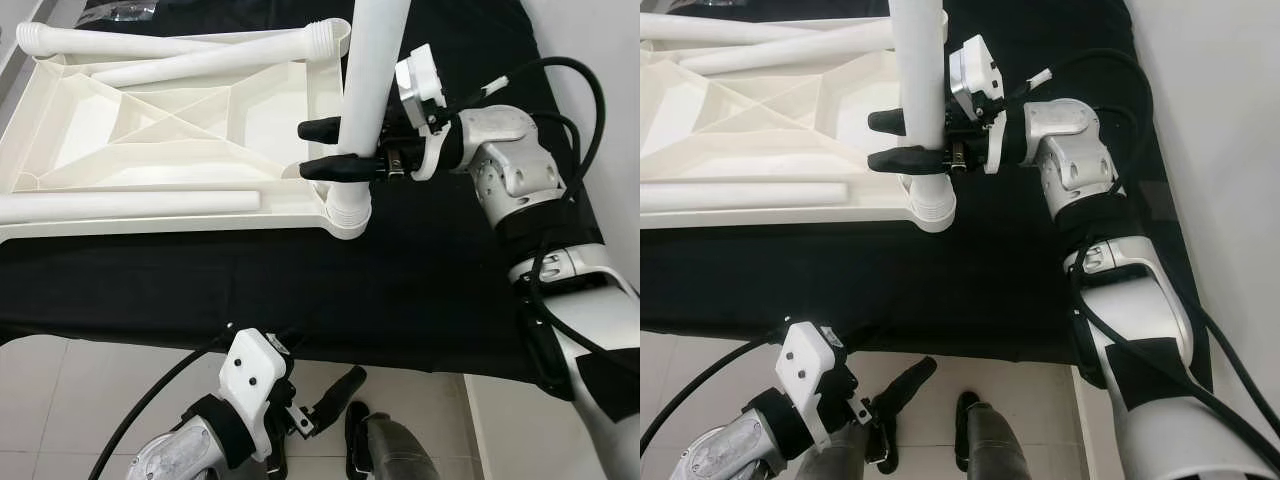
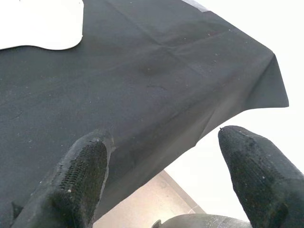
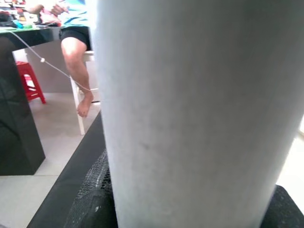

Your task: Building children table

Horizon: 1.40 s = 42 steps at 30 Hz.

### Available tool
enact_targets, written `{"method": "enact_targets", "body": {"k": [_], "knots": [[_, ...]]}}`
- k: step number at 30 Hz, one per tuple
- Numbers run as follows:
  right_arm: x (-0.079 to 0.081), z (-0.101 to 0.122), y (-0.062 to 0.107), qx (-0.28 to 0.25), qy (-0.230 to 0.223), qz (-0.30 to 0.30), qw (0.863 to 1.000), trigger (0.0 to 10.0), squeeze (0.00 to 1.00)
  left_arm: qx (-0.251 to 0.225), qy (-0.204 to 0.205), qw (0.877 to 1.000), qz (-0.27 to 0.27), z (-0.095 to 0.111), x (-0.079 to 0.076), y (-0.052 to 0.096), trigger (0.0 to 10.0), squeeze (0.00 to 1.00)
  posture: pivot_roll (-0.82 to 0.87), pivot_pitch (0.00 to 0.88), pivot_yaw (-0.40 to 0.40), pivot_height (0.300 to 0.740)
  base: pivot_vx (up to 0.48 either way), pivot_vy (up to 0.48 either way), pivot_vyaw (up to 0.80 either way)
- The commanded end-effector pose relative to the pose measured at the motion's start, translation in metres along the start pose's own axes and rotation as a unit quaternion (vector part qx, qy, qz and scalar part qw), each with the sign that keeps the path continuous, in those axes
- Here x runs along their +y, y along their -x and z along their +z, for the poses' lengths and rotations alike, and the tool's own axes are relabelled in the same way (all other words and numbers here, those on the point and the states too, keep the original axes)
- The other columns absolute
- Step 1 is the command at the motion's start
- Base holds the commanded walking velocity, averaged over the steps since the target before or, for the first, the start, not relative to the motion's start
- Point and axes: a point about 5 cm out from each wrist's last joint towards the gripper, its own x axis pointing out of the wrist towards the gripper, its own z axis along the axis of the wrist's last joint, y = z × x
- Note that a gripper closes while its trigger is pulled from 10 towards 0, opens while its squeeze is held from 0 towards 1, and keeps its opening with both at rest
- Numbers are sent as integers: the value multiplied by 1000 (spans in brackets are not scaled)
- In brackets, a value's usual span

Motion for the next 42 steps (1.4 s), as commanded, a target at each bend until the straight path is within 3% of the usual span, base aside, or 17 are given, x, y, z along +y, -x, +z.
{"method": "enact_targets", "body": {"k": [1, 3, 11, 13, 14, 15, 16, 18, 19, 20, 22, 25, 27, 36, 39, 41, 42], "knots": [[7, -30, 0, 50, -47, -7, 998, 10000, 0, 9, 7, 1000, -2, -4, -3, 2, 10000, 0, 141, 383, -3, 740, 0, 0, 0], [7, -32, -1, 55, -50, -13, 997, 10000, 0, 9, 7, 1000, -2, -4, -3, 2, 10000, 0, 140, 383, -3, 740, 0, 0, 0], [7, -70, 5, 142, -118, -210, 960, 10000, 0, 8, 9, 1000, -2, -4, -4, 2, 10000, 0, 124, 387, -26, 740, 0, 0, 0], [14, -81, 11, 149, -146, -288, 935, 10000, 0, 8, 9, 1000, -2, -5, -5, 1, 10000, 0, 116, 383, -43, 740, 0, 0, 0], [37, -94, 9, 163, -147, -402, 889, 10000, 0, 8, 10, 1000, -1, -6, -5, 1, 10000, 0, 108, 375, -57, 740, 0, 0, 0], [37, -94, 9, 163, -147, -402, 889, 10000, 0, 8, 10, 1000, -1, -6, -5, 1, 10000, 0, 108, 375, -57, 740, 0, 0, 0], [57, -100, 20, 177, -148, -502, 834, 10000, 0, 8, 10, 1000, 0, -6, -5, 1, 10000, 0, 109, 370, -60, 740, 0, 0, 0], [57, -100, 20, 177, -148, -502, 834, 10000, 0, 8, 10, 1000, 0, -6, -5, 1, 10000, 0, 109, 370, -60, 740, 0, 0, 0], [102, -110, 5, 195, -174, -529, 807, 10000, 0, 8, 10, 1000, 2, -7, -3, 0, 10000, 0, 116, 362, -46, 740, 0, 0, 0], [123, -111, -2, 192, -192, -566, 779, 10000, 0, 9, 6, 1000, 2, -8, 0, -2, 10000, 0, 107, 333, -22, 740, 0, 0, 0], [131, -110, -11, 185, -204, -569, 775, 10000, 0, 9, 2, 1000, 2, -9, 1, -4, 10000, 0, 107, 333, -22, 740, 0, 0, 0], [101, -103, -12, 164, -153, -597, 770, 10000, 0, 11, -4, 1000, 3, -15, 9, -10, 10000, 0, 99, 277, -21, 740, 0, 0, 0], [95, -102, -13, 161, -143, -599, 771, 10000, 0, 12, -5, 1000, 5, -17, 12, -12, 10000, 0, 97, 254, -26, 740, 0, 0, 0], [92, -108, -15, 170, -150, -598, 769, 10000, 0, -8, -15, 999, 41, -9, 32, -20, 10000, 0, 94, 195, -22, 740, 0, 0, 0], [96, -108, -15, 180, -153, -607, 759, 10000, 0, -42, -29, 997, 50, 11, 43, -26, 10000, 0, 97, 176, -19, 740, 0, 0, 0], [106, -103, -17, 193, -156, -623, 741, 10000, 0, -115, -66, 990, 47, 59, 62, -31, 10000, 0, 99, 157, -11, 740, 0, 0, 0], [106, -103, -17, 193, -156, -623, 741, 10000, 0, -115, -66, 990, 47, 59, 62, -31, 10000, 0, 99, 157, -11, 740, 0, 0, 0]]}}
